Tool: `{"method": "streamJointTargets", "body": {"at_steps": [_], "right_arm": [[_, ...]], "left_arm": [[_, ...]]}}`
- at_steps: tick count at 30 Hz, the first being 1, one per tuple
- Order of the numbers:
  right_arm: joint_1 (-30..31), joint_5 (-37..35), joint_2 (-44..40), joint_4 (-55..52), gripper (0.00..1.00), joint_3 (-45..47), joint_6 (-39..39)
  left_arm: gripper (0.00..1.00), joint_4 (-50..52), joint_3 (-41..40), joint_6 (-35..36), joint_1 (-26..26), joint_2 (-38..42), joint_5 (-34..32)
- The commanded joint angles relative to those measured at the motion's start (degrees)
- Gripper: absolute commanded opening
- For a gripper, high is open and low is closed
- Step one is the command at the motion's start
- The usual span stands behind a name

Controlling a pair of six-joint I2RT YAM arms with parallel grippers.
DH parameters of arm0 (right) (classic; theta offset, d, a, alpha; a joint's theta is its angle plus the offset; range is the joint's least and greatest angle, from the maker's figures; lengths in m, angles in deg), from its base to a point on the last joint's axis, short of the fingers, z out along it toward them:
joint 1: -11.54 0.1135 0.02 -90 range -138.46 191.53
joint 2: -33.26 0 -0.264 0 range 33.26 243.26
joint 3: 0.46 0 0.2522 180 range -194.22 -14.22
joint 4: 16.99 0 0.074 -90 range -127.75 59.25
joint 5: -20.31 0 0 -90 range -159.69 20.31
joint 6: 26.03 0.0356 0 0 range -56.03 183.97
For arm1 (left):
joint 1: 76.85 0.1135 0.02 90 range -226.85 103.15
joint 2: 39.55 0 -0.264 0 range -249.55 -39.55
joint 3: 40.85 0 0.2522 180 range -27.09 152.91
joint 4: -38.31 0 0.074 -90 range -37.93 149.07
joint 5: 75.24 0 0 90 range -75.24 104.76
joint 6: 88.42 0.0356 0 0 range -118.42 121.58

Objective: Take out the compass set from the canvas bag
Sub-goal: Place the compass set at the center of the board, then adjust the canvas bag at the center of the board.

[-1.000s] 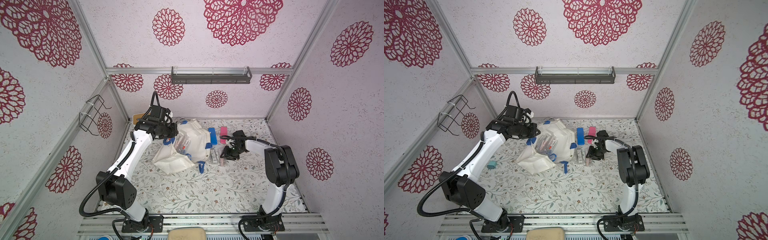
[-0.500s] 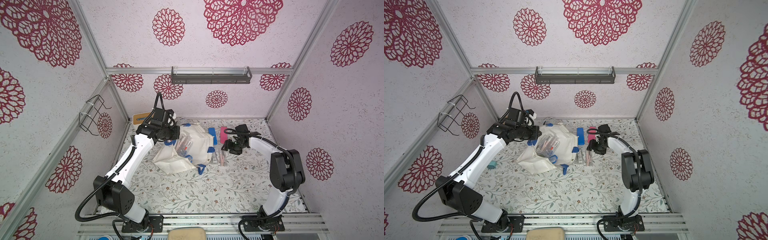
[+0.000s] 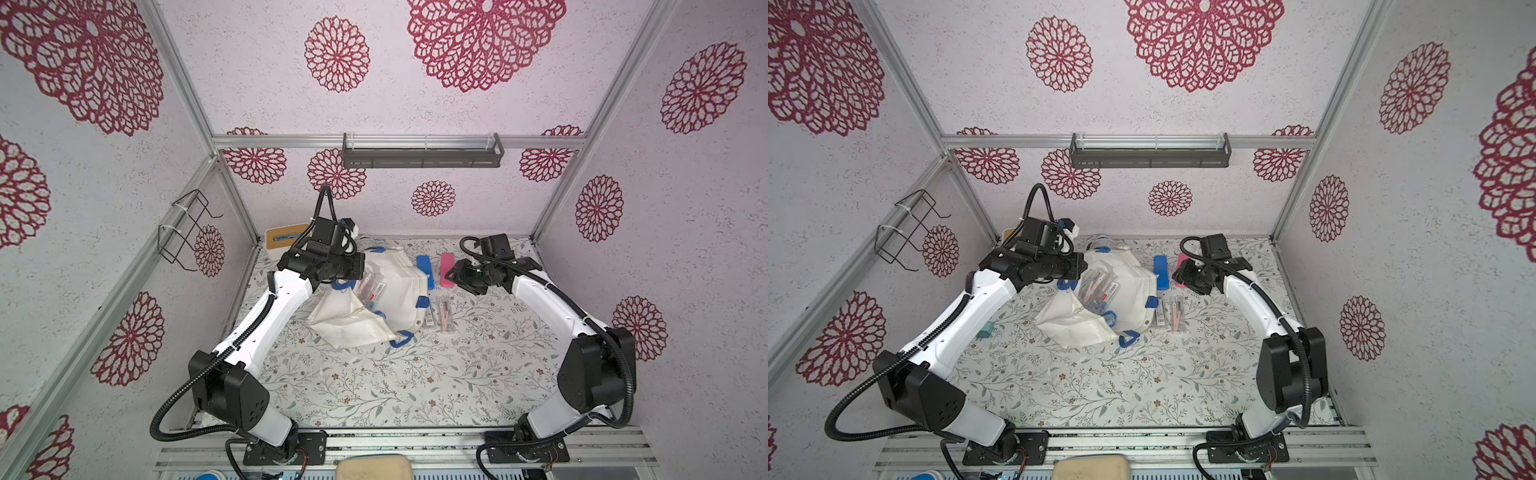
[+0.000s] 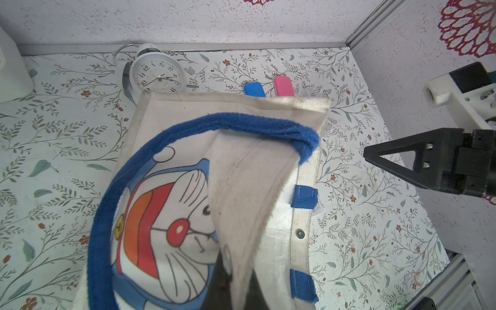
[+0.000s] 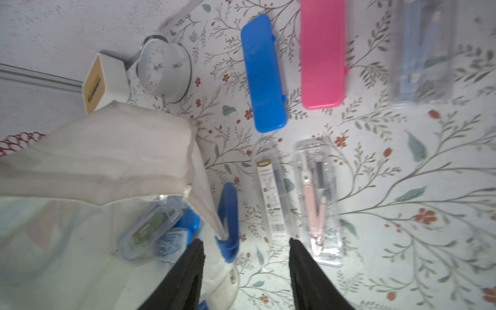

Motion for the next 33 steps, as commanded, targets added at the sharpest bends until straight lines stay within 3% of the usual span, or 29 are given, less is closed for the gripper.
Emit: {"method": "streamJointTargets", "body": {"at_steps": [1,15,23,27,33], "right_arm": [[4.82,1.2,-1.8,3.8,0.48,-2.37,8.44],[18.43,-1.66,3.59,7.75,0.31,-9.82,23.02],[20.78,-3.95,4.06,19.37,0.41,-0.05,38.5],[22.03,-3.28,5.58,26.96,0.38,4.58,45.98],[26.19,2.44,12.26,24.75,0.3,-2.12,43.94]], "left_arm": [[0.0,-8.09,-0.2,1.88,-1.13,2.9,-0.15],[0.0,-9.74,-0.96,2.68,-1.95,3.62,-2.28],[0.0,-8.46,-2.5,3.76,-1.94,4.5,-2.29],[0.0,-6.99,-2.97,5.17,-1.81,5.07,-2.69],[0.0,-6.53,-1.66,4.95,-0.98,4.23,-3.27]]}}
